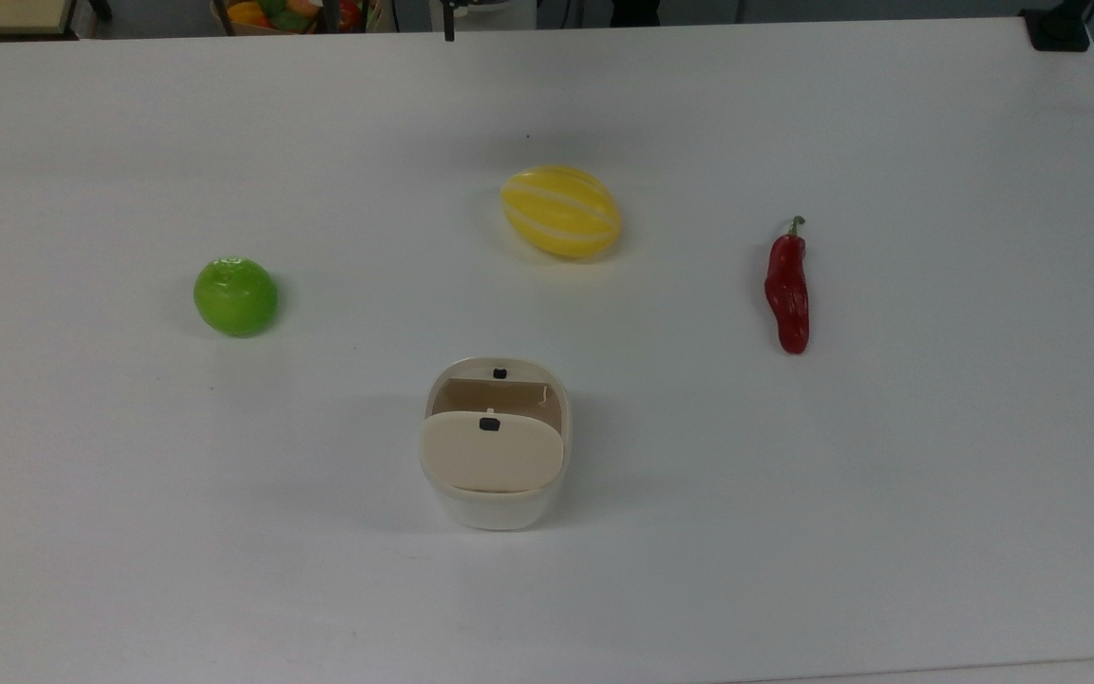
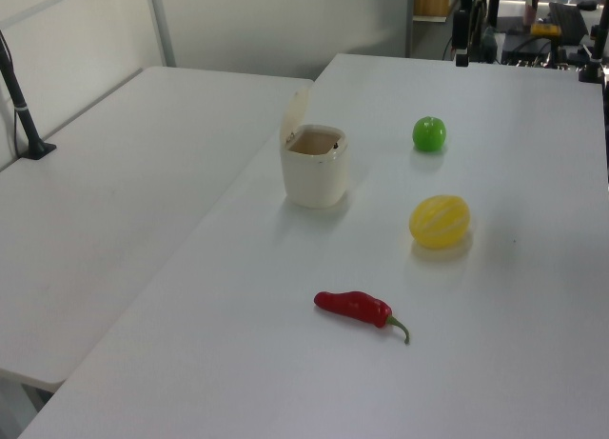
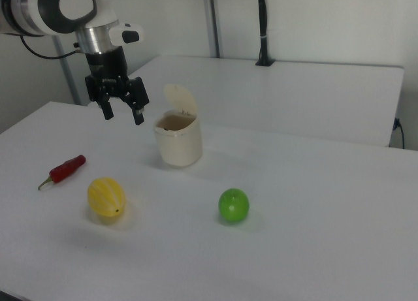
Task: Close garbage bin
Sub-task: 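Move the gripper from rest toward the cream bin's open lid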
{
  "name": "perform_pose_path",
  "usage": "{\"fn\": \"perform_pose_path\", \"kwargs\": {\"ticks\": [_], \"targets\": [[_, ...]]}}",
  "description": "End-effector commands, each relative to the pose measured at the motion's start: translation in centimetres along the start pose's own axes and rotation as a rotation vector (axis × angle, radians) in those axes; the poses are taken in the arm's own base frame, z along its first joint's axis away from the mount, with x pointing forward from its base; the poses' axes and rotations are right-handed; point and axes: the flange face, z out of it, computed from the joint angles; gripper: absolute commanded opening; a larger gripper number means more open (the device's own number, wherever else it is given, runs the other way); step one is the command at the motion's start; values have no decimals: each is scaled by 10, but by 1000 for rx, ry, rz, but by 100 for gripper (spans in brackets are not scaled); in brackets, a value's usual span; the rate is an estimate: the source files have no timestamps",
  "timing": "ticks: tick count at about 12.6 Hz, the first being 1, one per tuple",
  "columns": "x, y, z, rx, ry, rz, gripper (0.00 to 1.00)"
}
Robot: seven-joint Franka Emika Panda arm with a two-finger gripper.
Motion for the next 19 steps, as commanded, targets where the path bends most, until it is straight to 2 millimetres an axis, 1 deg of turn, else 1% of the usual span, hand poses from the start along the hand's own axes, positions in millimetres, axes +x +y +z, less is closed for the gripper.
{"fn": "perform_pose_path", "kwargs": {"ticks": [1, 10, 11, 12, 13, 14, 15, 19], "targets": [[-5, 0, 0, -13, -3, 9, 100], [-3, 1, 1, -10, 0, 10, 99], [-3, 1, 1, -10, 0, 0, 85], [-3, 1, 2, -10, 0, -2, 67], [-2, 0, 2, -6, -2, -2, 41], [-2, 0, 2, -4, -2, -2, 18], [-2, 0, 2, -3, -2, -2, 0], [-1, 0, 4, -3, -5, -4, 0]]}}
